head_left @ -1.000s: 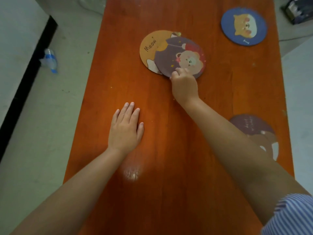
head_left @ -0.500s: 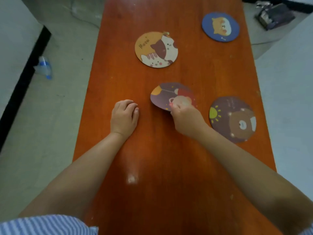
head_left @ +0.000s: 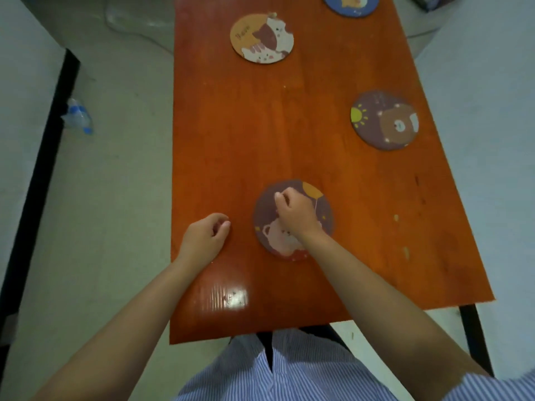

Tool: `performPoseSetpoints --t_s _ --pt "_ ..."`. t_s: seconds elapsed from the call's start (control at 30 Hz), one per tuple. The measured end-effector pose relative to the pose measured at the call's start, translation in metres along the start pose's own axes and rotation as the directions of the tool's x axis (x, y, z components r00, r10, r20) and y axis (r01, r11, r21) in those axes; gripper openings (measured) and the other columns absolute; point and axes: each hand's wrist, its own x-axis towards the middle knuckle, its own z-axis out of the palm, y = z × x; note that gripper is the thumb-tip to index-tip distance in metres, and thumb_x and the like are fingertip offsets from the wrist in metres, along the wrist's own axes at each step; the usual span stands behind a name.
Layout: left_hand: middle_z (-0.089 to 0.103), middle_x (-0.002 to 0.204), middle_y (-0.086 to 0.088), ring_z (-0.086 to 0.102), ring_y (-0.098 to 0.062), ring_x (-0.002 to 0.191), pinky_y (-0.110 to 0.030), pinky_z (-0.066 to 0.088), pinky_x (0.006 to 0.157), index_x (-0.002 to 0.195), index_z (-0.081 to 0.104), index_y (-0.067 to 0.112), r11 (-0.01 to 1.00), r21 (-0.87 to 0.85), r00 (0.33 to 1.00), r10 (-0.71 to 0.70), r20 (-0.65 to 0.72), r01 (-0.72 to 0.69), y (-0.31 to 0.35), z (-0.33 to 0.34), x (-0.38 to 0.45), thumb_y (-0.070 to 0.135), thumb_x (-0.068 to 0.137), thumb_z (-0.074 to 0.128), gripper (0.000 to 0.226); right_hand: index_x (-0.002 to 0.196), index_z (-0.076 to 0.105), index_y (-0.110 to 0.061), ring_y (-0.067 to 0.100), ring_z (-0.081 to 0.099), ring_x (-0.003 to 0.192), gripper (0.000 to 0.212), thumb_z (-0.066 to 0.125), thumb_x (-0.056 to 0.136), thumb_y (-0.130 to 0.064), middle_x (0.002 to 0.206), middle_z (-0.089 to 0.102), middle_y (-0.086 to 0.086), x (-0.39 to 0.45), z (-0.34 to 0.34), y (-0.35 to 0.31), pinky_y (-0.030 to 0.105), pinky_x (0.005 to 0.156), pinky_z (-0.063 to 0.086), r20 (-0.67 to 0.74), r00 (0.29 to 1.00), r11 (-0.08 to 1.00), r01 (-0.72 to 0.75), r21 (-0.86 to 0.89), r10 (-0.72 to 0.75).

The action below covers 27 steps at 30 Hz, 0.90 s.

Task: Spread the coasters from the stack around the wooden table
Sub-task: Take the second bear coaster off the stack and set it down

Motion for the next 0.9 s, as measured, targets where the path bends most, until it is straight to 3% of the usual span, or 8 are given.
performPoseSetpoints --t_s 0.1,0.2,0.3,0.37,0.5,0.63,0.77,0.9 --pt "0.067 0.104 -0.015 0.061 -0.031 0.096 -0.035 0.048 0.081 0.121 0.052 0.005 0.996 0.015 0.995 -0.085 0.057 0.084 0.020 0.016 -0.002 0.024 0.089 0.054 0.038 0.107 0.054 -0.004 0.030 0.051 0.104 0.029 0.056 0.090 -0.027 0.110 0.057 0.016 0.000 -0.026 0.030 0.040 0.086 0.045 -0.266 0.964 0.885 -0.113 -0.452 -0.012" --pt "0.062 0.113 -0.015 0.056 -0.032 0.104 -0.038 0.047 0.088 0.125 0.047 0.003 0.963 -0.101 0.965 -0.238 0.113 0.250 0.045 0.037 -0.002 0.024 0.087 0.058 0.045 0.126 0.045 -0.004 0.035 0.045 0.119 0.050 0.065 0.085 -0.026 0.128 0.049 0.018 -0.004 -0.040 0.048 0.042 0.095 0.045 -0.282 0.938 0.869 -0.304 -0.391 0.201" --pt "0.057 0.101 -0.016 0.055 -0.031 0.093 -0.046 0.050 0.091 0.101 0.060 0.005 0.829 -0.352 0.901 -0.405 0.157 0.435 0.060 0.048 0.005 0.017 0.082 0.065 0.023 0.105 0.058 -0.001 0.032 0.058 0.086 0.022 0.061 0.084 -0.009 0.095 0.060 0.018 -0.004 -0.044 0.055 0.037 0.063 0.050 -0.269 0.914 0.919 -0.355 -0.169 0.304" --pt "0.060 0.111 -0.019 0.056 -0.030 0.094 -0.041 0.051 0.085 0.108 0.059 0.002 0.781 -0.401 0.874 -0.467 0.133 0.479 0.064 0.054 0.008 0.013 0.081 0.066 0.030 0.076 0.057 -0.004 0.022 0.048 0.060 0.009 0.059 0.084 -0.005 0.064 0.052 0.008 -0.007 -0.055 0.060 0.028 0.045 0.035 -0.270 0.902 0.925 -0.371 -0.080 0.338" --pt "0.065 0.100 -0.013 0.053 -0.021 0.076 -0.032 0.046 0.066 0.098 0.063 0.008 0.880 -0.294 0.925 -0.378 0.045 0.374 0.077 0.070 0.004 0.011 0.084 0.059 0.015 0.066 0.054 -0.007 0.025 0.052 0.069 0.020 0.063 0.084 -0.006 0.071 0.056 0.012 -0.024 -0.081 0.080 0.036 0.062 0.047 -0.246 0.899 0.931 -0.361 0.055 0.363" --pt "0.062 0.084 -0.007 0.056 -0.023 0.077 -0.031 0.045 0.065 0.091 0.063 0.009 0.940 -0.191 0.957 -0.291 -0.008 0.284 0.083 0.084 -0.002 0.012 0.081 0.063 0.011 0.073 0.056 0.003 0.033 0.058 0.077 0.016 0.062 0.085 -0.005 0.082 0.059 0.025 -0.049 -0.087 0.105 0.055 0.080 0.053 -0.200 0.917 0.937 -0.348 0.028 0.346" --pt "0.052 0.067 0.004 0.051 -0.019 0.070 -0.030 0.041 0.062 0.085 0.059 0.009 0.959 -0.199 0.973 -0.218 -0.076 0.200 0.093 0.100 -0.021 0.014 0.077 0.069 0.014 0.092 0.063 0.006 0.032 0.057 0.080 0.017 0.063 0.086 -0.010 0.093 0.065 0.023 -0.055 -0.094 0.121 0.032 0.063 0.041 -0.175 0.963 0.968 -0.224 -0.110 0.203" --pt "0.046 0.062 0.007 0.050 -0.021 0.071 -0.030 0.037 0.060 0.080 0.058 0.009 0.965 -0.213 0.973 -0.186 -0.139 0.154 0.088 0.099 -0.017 0.008 0.078 0.066 0.009 0.091 0.062 0.006 0.023 0.046 0.072 0.016 0.062 0.085 -0.009 0.079 0.053 0.011 -0.042 -0.092 0.113 0.029 0.062 0.034 -0.168 0.973 0.967 -0.186 -0.172 0.157"
